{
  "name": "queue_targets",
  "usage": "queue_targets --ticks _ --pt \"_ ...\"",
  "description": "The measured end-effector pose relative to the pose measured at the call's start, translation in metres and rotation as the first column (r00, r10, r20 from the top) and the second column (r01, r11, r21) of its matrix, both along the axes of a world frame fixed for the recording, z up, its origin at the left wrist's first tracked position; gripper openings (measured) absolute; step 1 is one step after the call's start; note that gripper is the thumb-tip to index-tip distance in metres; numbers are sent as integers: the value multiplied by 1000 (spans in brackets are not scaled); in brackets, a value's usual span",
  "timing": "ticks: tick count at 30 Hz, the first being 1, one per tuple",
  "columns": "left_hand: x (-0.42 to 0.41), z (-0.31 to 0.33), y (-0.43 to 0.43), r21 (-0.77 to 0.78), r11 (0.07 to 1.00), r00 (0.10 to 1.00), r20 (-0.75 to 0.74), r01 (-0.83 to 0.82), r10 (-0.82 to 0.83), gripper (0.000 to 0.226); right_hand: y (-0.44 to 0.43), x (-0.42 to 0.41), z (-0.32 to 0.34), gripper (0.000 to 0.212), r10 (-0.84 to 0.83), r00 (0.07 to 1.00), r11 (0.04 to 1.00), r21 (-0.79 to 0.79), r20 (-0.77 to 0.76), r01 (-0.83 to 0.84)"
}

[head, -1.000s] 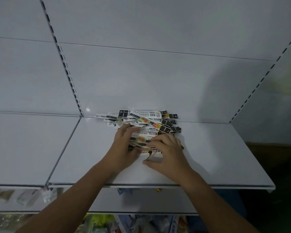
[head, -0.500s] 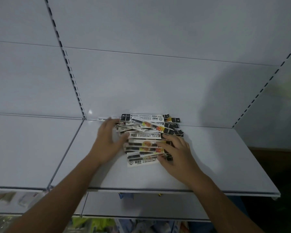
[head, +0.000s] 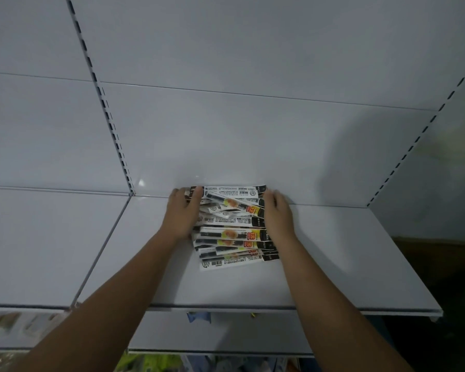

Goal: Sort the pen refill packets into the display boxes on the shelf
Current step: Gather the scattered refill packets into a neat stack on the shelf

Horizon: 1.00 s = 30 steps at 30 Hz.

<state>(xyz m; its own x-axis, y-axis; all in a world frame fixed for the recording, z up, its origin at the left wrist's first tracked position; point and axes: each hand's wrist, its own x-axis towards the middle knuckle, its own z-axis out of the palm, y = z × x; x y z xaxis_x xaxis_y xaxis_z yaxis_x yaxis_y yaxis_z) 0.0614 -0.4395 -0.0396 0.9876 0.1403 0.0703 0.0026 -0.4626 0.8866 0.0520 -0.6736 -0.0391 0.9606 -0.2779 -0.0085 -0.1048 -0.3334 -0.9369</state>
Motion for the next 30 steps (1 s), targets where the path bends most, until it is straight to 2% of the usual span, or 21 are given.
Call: queue_targets --ticks 2,4,6,8,9,12,14,16,22,27,30 --pt "2 0 -8 -5 1000 1000 -10 10 -10 47 4 -2 1 47 17 999 999 -38 34 -16" --pt "-1 6 -12 -42 999 1000 -2 8 -8 42 -4 -3 3 41 -9 998 999 -44 60 12" --pt "-7 9 -7 -84 996 1000 10 -22 23 41 -21 -2 4 61 -58 995 997 -41 77 61" --pt "-11 6 1 -94 994 998 7 -56 57 56 -38 3 -1 92 -92 994 994 -59 57 95" --pt "-12 4 2 -105 992 998 -11 -69 68 63 -42 4 -3 96 -91 995 994 -61 38 94" --pt "-10 0 -7 -48 999 1000 -19 -20 19 59 -28 -1 -3 76 -22 999 996 -81 24 24" --pt "-5 4 -21 1 1000 1000 -21 5 -5 70 -8 -5 0 52 12 999 996 -92 52 -7" --pt "-2 4 -30 1 1000 999 -29 -13 13 75 6 -5 2 41 5 997 995 -104 82 3" --pt "-3 -1 -20 6 1000 1000 26 13 -13 58 -15 -6 0 38 -28 995 998 -61 91 34" --pt "-10 -12 -9 31 989 990 -6 141 -141 72 -30 -20 -2 55 119 989 981 -165 85 -104" --pt "-17 -6 -19 -35 986 986 -47 161 -163 69 -16 -35 -3 60 202 961 936 -326 187 -133"
